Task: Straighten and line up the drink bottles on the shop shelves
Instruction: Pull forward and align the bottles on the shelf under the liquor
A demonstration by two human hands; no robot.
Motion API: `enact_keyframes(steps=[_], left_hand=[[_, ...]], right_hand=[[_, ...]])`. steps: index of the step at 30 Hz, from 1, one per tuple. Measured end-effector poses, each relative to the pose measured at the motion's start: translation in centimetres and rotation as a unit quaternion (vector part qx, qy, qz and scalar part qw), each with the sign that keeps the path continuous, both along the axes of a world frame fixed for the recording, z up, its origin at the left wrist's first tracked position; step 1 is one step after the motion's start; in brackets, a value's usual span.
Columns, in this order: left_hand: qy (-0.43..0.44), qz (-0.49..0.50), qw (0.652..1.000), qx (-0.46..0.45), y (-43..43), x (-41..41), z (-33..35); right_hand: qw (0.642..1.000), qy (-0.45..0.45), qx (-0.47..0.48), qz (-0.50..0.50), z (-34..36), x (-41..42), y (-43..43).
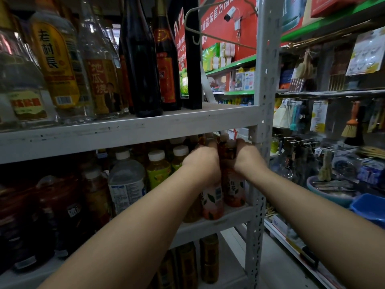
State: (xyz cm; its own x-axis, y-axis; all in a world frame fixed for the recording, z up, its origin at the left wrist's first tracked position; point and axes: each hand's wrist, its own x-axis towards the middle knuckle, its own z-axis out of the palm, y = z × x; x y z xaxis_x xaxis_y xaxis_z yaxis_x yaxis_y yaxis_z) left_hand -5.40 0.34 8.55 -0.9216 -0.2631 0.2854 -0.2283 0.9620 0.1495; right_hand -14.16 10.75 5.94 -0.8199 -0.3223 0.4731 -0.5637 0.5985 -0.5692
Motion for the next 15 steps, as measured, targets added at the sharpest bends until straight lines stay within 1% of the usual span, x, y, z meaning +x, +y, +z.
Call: enact_keyframes(steps=[3, 5, 7, 11, 15], left_hand=[[-0.011, -0.018, 1.000, 0.007, -0.1, 0.1, 0.7], [-0.020, -0.018, 1.000, 0.003, -0.2, 0.1, 0.9], [-0.004, -0.015, 1.000, -0.003, -0.2, 0.0, 0.8], [0.058, -0.028, 0.998, -0.012, -0.2, 0.1, 0.2], [0.070, 0.003, 0.997, -0.020, 0.0, -0.3, -0.2]], right_hand=[[0.999, -0.017, 0.025, -0.028, 0.5, -0.2, -0.4], [0.999, -0.037, 0.031, -0.020, 0.8, -0.3, -0.6], [0.998, -0.058, 0.015, -0.003, 1.0, -0.6, -0.6], [0.996, -0.069, -0.037, 0.051, 0.7, -0.9, -0.4], [0.989, -0.107, -0.079, 0.061, 0.3, -0.9, -0.5]])
